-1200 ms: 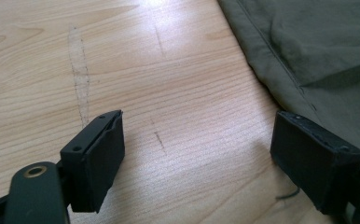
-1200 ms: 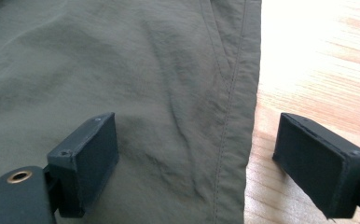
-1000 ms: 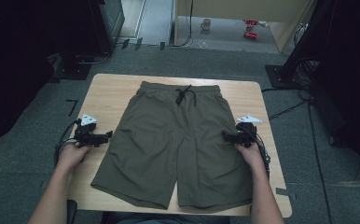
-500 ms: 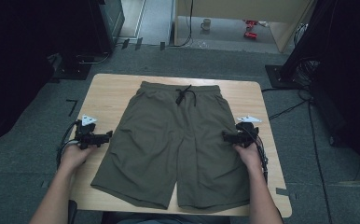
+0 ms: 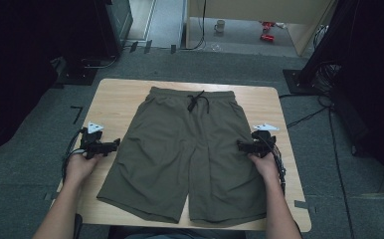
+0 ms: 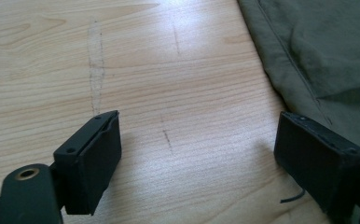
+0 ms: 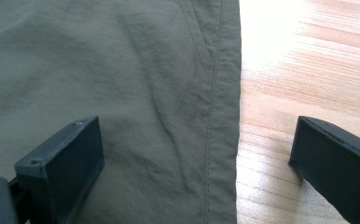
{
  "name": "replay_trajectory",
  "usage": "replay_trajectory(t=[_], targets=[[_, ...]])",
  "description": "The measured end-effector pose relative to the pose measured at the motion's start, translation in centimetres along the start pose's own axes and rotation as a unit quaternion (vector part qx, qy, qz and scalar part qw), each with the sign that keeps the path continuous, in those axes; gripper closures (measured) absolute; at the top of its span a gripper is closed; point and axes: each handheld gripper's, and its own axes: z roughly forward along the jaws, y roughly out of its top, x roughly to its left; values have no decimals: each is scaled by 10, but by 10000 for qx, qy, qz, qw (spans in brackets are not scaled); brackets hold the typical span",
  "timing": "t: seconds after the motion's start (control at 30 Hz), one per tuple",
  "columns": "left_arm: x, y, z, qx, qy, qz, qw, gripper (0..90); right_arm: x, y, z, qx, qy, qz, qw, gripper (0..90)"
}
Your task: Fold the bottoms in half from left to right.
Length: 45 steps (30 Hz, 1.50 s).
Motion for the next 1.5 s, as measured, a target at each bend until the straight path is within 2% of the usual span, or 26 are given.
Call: replay_trajectory(t=[0.07, 0.1, 0.13, 0.17, 0.2, 0.23, 0.27, 0.3, 0.37, 0.4, 0.43, 0.5, 0.57, 0.63, 0.67, 0.7, 0.93, 1.13, 1.2, 1.3, 1.33, 1.5], targets=[[0, 0, 0, -7, -16, 6, 10000, 168, 1, 1, -1, 40, -10, 16, 10000, 44], [1, 0, -1, -39, -172, 68, 9998, 172, 1, 2, -2, 61, 1, 8, 10000, 68], [1, 0, -1, -39, -172, 68, 9998, 198, 1, 2, -2, 61, 1, 8, 10000, 68], [2, 0, -2, -60, -242, 196, 9995, 256, 3, 3, -4, 97, 50, -26, 9999, 147], [2, 0, -2, -60, -242, 196, 9995, 279, 4, 3, -4, 93, 78, -56, 9999, 174], [2, 1, -2, -35, -352, 198, 9992, 277, 5, 4, -5, 120, 111, -83, 9998, 184], [4, 3, -3, 45, -612, 166, 9980, 276, 5, 5, -5, 144, 118, -82, 9998, 186], [4, 3, -3, 45, -612, 166, 9980, 275, 5, 5, -5, 144, 118, -82, 9998, 186], [6, 6, -7, 106, -723, 134, 9972, 269, 3, 8, -6, 199, 224, -63, 9995, 261], [6, 6, -7, 106, -723, 134, 9972, 252, 3, 8, -6, 199, 224, -63, 9995, 261], [9, 8, -13, 70, -723, 190, 9972, 248, 1, 10, -7, 191, 294, 19, 9994, 315], [10, 9, -17, 19, -770, 191, 9969, 249, 0, 11, -7, 172, 311, 52, 9994, 313], [11, 10, -23, 6, -955, 200, 9952, 247, 0, 14, -10, 123, 287, 75, 9995, 314], [10, 9, -27, 36, -1120, 301, 9932, 239, 1, 17, -13, 39, 313, 111, 9994, 314], [7, 6, -32, 76, -1253, 436, 9911, 237, 2, 19, -15, 8, 329, 136, 9994, 314], [6, 3, -34, 75, -1292, 481, 9904, 237, 2, 20, -16, -38, 353, 160, 9992, 312], [-1, -7, -48, 53, -1419, 482, 9887, 256, 6, 27, -22, -225, 453, 218, 9985, 302], [-6, -18, -62, -39, -1424, 512, 9885, 260, 9, 30, -18, -157, 534, 149, 9983, 294], [-9, -24, -67, -19, -1493, 563, 9872, 268, 10, 31, -16, -80, 551, 150, 9983, 285], [-11, -27, -69, -28, -1536, 598, 9863, 290, 11, 32, -16, -104, 530, 127, 9985, 286], [-14, -30, -72, -2, -1667, 572, 9843, 290, 11, 32, -17, -104, 519, 121, 9985, 285], [-20, -36, -77, 70, -1688, 688, 9832, 299, 12, 32, -17, -112, 505, 77, 9986, 286]])
